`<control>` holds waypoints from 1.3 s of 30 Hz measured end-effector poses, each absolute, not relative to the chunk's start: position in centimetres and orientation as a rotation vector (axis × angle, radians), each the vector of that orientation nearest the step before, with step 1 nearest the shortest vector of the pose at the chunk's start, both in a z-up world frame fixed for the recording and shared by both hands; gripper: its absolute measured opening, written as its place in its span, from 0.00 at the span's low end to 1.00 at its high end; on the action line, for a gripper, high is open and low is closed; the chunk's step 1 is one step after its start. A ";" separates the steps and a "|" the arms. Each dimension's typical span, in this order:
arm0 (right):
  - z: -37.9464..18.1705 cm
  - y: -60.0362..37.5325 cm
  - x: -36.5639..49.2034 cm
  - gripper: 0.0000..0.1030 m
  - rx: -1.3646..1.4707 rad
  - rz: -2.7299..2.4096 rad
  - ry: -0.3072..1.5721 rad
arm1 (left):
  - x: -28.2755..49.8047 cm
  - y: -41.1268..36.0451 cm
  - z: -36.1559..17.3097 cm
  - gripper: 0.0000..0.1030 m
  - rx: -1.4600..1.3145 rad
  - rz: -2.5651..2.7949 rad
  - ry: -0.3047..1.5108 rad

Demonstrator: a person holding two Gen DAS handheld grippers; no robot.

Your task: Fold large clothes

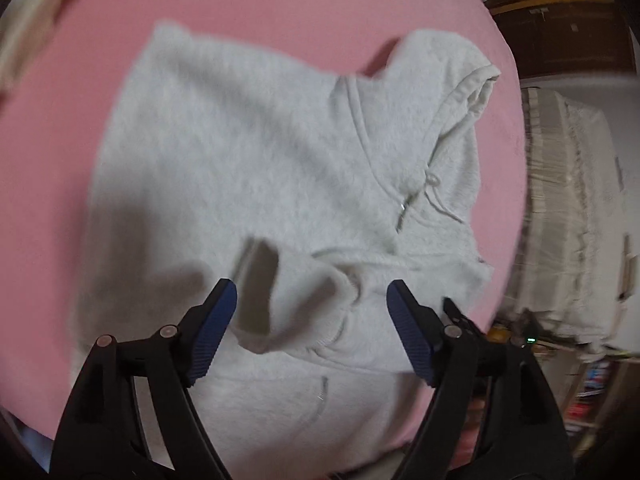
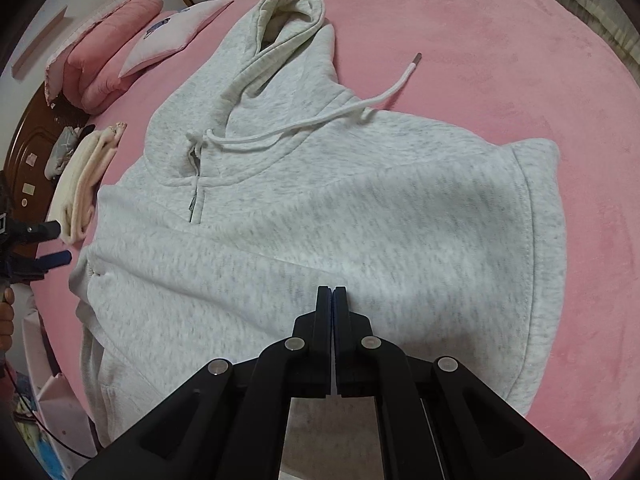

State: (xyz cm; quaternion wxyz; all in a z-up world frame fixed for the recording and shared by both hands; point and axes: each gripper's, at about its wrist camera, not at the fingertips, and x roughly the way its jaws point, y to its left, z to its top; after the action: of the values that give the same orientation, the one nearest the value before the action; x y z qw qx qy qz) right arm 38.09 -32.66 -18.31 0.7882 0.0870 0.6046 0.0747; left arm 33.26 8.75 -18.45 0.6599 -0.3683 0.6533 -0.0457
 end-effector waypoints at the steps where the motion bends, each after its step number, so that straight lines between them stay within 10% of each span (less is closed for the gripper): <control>1: -18.7 -32.2 38.3 0.00 0.186 0.161 1.302 | 33.3 8.4 -19.6 0.71 -0.877 -0.120 1.500; 6: -19.1 -31.4 38.5 0.00 0.177 0.154 1.305 | 34.7 7.2 -22.8 0.53 -0.912 -0.105 1.549; 8: -19.1 -31.3 38.6 0.00 0.178 0.152 1.304 | 35.2 6.9 -23.7 0.16 -1.010 -0.143 1.535; 10: -19.1 -31.2 38.5 0.00 0.177 0.151 1.304 | 35.4 6.8 -24.1 0.05 -1.086 -0.133 1.507; 18: -17.9 -31.7 38.2 0.01 0.178 0.152 1.266 | 31.7 7.0 -15.0 0.04 -1.009 -0.271 1.057; 27: -16.8 -31.9 39.4 0.05 0.263 0.294 1.259 | 26.9 9.2 -22.6 0.07 -0.779 -0.090 1.415; 32: -15.4 -28.9 41.2 0.40 0.190 0.456 1.250 | 27.1 8.4 -22.5 0.28 -0.711 0.001 1.397; 35: -15.1 -26.7 41.8 0.43 0.122 0.501 1.265 | 27.5 8.3 -19.1 0.64 -0.577 0.107 1.320; 39: -15.3 -25.2 41.3 0.43 0.087 0.505 1.272 | 28.1 7.6 -14.2 0.65 -0.436 0.103 1.219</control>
State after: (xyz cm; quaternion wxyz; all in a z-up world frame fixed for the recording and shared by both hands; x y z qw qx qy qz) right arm 41.28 -25.21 -15.29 0.7741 0.0401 0.5872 0.2330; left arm 28.09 7.64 -14.23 0.7966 -0.2028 0.5675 0.0481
